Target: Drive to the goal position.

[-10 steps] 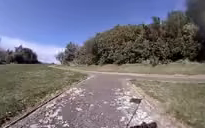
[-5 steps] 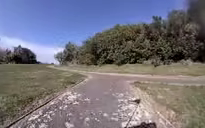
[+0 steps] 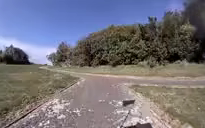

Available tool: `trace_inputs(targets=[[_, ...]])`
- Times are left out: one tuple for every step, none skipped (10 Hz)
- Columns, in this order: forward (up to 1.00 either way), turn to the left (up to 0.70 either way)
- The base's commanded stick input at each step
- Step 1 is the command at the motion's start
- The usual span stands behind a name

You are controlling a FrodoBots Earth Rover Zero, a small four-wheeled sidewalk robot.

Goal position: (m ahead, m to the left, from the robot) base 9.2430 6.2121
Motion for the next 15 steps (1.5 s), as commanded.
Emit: trace_inputs(targets=[[0.7,0.0],[0.7,0.0],[0.7,0.0],[0.7,0.0],[0.7,0.0],[0.7,0.0],[0.7,0.0],[0.7,0.0],[0.7,0.0],[0.7,0.0],[0.7,0.0],[0.7,0.0],[0.7,0.07],[0.7,0.14],[0.7,0.14]])
